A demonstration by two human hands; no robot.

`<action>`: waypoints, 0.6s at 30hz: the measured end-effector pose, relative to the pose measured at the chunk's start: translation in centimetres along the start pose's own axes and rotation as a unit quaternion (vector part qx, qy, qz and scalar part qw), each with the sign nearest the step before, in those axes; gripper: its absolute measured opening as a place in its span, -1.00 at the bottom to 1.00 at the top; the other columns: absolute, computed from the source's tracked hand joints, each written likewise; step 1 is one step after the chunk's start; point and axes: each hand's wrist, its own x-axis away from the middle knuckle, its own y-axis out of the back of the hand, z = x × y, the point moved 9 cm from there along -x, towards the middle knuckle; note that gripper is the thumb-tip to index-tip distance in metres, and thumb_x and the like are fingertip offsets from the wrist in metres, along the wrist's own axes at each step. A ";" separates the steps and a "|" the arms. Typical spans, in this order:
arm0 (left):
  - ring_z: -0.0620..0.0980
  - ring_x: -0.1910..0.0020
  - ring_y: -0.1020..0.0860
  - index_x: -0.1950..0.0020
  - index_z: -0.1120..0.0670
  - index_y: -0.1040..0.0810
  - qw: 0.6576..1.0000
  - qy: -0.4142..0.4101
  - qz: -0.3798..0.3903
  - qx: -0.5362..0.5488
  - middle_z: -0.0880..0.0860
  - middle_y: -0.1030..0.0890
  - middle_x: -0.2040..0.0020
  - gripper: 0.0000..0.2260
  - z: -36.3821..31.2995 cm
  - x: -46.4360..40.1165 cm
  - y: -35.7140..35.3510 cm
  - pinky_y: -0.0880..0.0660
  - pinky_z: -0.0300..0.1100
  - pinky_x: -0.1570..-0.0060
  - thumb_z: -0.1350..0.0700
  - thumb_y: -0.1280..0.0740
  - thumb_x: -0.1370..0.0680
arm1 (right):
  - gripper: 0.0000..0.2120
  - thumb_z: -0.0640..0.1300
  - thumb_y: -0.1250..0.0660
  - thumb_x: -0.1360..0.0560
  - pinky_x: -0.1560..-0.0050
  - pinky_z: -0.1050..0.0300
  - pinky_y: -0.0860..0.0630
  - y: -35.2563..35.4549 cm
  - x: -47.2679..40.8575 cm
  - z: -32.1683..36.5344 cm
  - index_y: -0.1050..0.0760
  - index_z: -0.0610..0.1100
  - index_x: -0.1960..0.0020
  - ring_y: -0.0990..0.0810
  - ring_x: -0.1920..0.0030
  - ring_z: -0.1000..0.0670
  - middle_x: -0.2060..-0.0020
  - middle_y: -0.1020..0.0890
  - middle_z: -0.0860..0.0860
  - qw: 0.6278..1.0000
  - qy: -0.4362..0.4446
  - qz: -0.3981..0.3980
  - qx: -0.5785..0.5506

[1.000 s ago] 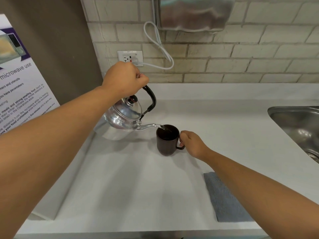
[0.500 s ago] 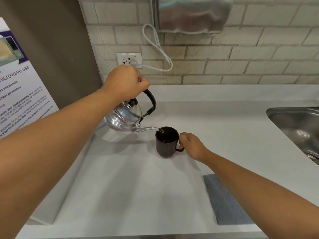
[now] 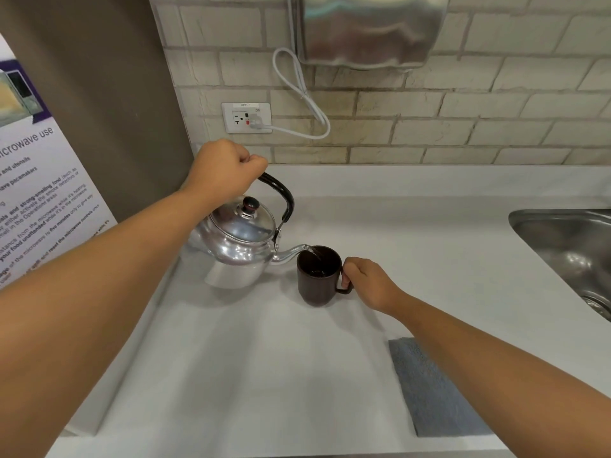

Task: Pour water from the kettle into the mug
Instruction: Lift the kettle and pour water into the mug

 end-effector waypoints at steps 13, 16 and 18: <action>-0.12 0.58 -0.10 0.55 0.09 -0.18 0.983 0.120 -0.054 0.132 -0.09 -0.09 0.66 -0.61 5.0 0.5 1.7 -0.17 -0.20 0.42 0.11 -0.29 -0.41 | -0.69 -0.11 -0.11 -0.52 0.16 0.06 -0.41 0.8 -1.3 0.7 -0.47 -0.26 0.27 -0.46 0.26 -0.03 0.28 -0.57 -0.10 0.993 -0.013 0.069 0.099; -0.13 0.58 -0.11 0.53 0.11 -0.24 0.976 0.144 -0.069 0.150 -0.09 -0.12 0.62 -0.67 6.4 0.1 2.6 -0.16 -0.25 0.47 0.09 -0.27 -0.39 | -0.72 -0.04 -0.15 -0.51 0.24 0.11 -0.38 2.7 -2.7 3.3 -0.49 -0.24 0.12 -0.47 0.27 -0.02 0.19 -0.59 -0.07 0.987 -0.010 0.043 0.156; -0.13 0.58 -0.10 0.52 0.10 -0.25 0.972 0.154 -0.081 0.156 -0.06 -0.13 0.59 -0.68 7.2 -0.2 3.2 -0.10 -0.28 0.54 0.08 -0.27 -0.39 | -0.80 -0.04 -0.19 -0.50 0.23 0.21 -0.41 3.7 -4.0 7.5 -0.51 -0.14 0.06 -0.51 0.23 0.04 0.12 -0.60 -0.01 0.991 0.044 -0.007 0.124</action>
